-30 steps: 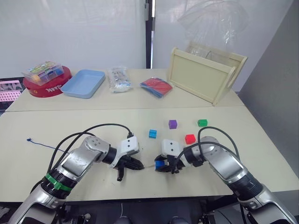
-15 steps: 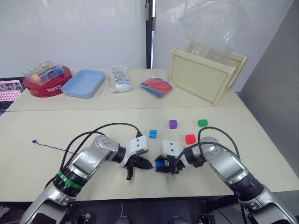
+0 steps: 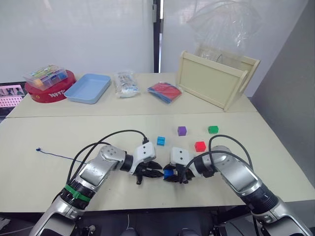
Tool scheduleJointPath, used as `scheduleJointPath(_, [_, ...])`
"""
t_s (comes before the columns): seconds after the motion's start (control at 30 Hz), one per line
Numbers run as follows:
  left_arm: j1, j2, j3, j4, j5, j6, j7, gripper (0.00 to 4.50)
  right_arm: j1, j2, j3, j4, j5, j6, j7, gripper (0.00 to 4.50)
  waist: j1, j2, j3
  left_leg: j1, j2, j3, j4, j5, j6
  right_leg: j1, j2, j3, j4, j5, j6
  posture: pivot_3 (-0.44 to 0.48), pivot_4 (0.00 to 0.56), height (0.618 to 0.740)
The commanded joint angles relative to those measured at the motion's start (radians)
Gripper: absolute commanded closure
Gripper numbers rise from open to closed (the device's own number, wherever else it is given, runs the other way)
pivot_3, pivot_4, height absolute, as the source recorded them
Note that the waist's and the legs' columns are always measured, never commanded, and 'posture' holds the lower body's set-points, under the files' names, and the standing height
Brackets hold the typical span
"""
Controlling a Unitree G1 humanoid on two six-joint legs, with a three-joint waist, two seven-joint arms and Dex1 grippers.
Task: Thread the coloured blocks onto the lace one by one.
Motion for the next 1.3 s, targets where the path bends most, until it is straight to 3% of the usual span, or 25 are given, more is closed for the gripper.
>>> scheduleJointPath(0.03, [0.027,0.066,0.060,-0.032,-0.044,-0.054,-0.075,1.89,0.022,-0.003,0.024,-0.012,0.014,0.016,0.004,3.23,-0.004,0.000,0.000,0.000,0.000,0.000,0.000,0.000,0.000,0.000,0.000,0.000,0.000,0.000,0.000,0.000,0.150,0.740])
scheduleJointPath(0.2, [0.098,0.159,0.065,-0.010,-0.032,-0.146,-0.153,1.89,0.018,-0.008,0.023,-0.002,0.011,0.017,-0.001,3.23,-0.001,0.000,0.000,0.001,0.000,0.000,-0.001,0.000,0.000,0.000,0.000,0.000,0.000,0.000,0.000,0.000,0.150,0.740])
scheduleJointPath(0.43, [0.114,0.124,0.016,0.075,0.063,-0.293,-0.116,1.89,0.011,-0.006,0.020,0.000,0.014,0.027,-0.003,3.23,0.002,0.000,0.000,0.001,0.000,0.000,-0.001,0.000,0.000,0.000,0.000,0.000,0.000,0.000,0.000,0.000,0.150,0.740])
scheduleJointPath(0.7, [0.128,0.075,0.002,0.090,0.069,-0.281,-0.111,4.33,0.009,-0.010,0.016,-0.003,0.014,0.034,-0.004,3.23,0.002,0.000,0.000,0.001,0.000,0.000,-0.001,0.000,0.000,0.001,0.000,0.000,0.000,0.000,0.000,0.000,0.150,0.740])
scheduleJointPath(0.73, [0.129,0.069,-0.001,0.088,0.070,-0.280,-0.110,4.46,0.009,-0.011,0.015,-0.004,0.015,0.036,-0.005,3.23,0.002,-0.001,0.000,0.001,0.000,0.000,-0.001,0.000,0.000,0.001,0.000,0.000,0.000,0.000,0.000,0.000,0.150,0.740])
scheduleJointPath(1.3, [0.079,-0.054,-0.008,0.023,0.054,-0.195,-0.051,4.46,0.011,-0.015,0.022,-0.012,0.024,0.056,-0.025,3.23,0.002,-0.001,0.000,0.001,0.000,0.000,0.000,0.000,0.000,0.001,0.000,0.000,0.000,0.000,0.000,0.000,0.150,0.740])
